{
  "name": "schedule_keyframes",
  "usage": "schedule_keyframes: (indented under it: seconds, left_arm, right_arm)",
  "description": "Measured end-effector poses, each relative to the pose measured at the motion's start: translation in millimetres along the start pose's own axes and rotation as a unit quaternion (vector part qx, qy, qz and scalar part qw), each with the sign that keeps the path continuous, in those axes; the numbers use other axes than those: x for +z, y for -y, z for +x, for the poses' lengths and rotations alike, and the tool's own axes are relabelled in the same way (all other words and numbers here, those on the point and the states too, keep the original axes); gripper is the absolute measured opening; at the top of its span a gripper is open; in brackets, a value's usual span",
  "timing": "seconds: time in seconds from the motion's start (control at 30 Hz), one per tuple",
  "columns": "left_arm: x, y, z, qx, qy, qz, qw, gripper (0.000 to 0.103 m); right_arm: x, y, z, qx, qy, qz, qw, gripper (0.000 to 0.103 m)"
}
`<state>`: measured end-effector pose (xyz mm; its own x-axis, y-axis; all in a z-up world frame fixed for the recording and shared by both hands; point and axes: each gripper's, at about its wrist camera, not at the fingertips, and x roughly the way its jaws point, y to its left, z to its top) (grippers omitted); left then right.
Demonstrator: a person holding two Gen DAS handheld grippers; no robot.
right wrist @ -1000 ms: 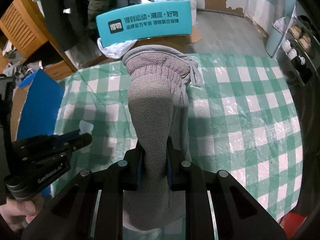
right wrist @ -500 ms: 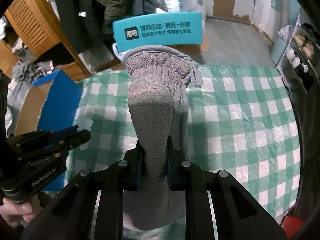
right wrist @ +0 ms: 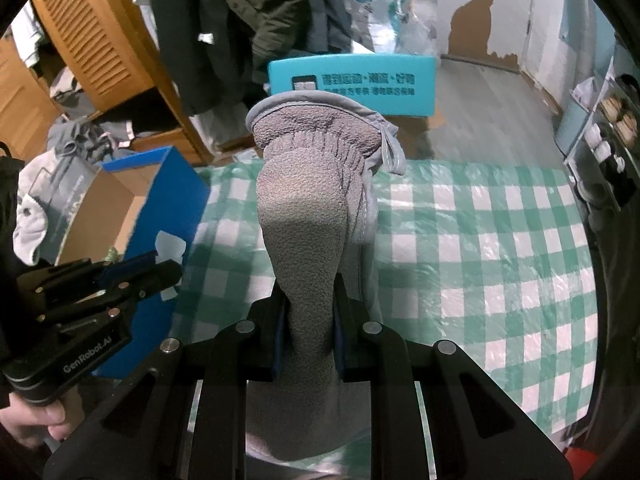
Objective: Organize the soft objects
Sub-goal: 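Lift and carry the taupe sock and white item with both tools over the box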
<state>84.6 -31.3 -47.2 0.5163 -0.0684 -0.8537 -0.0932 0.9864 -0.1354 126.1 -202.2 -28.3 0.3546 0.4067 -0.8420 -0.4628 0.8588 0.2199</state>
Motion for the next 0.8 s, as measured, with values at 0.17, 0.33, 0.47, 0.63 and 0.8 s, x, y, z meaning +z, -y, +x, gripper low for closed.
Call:
schedule_keyframes:
  seconds: [0.17, 0.33, 0.47, 0.63, 0.8]
  left_arm:
    - [-4, -15, -15, 0.005, 0.012, -0.006, 0.9999, 0.015]
    - [-7, -27, -29, 0.009, 0.021, -0.012, 0.9997, 0.015]
    - [-9, -36, -39, 0.01, 0.027, -0.017, 0.9994, 0.015]
    - [-11, -50, -49, 0.013, 0.034, -0.026, 0.999, 0.015]
    - [-15, -67, -61, 0.02, 0.041, -0.037, 0.9983, 0.015]
  right_arm:
    - [4, -17, -7, 0.015, 0.007, -0.013, 1.0, 0.016]
    - [11, -33, -10, 0.025, 0.012, -0.027, 0.999, 0.016]
    - [16, -49, -11, 0.032, 0.014, -0.037, 0.999, 0.016]
    - [23, -72, -11, 0.044, 0.017, -0.052, 0.998, 0.016]
    - [29, -92, -8, 0.054, 0.015, -0.066, 0.996, 0.016]
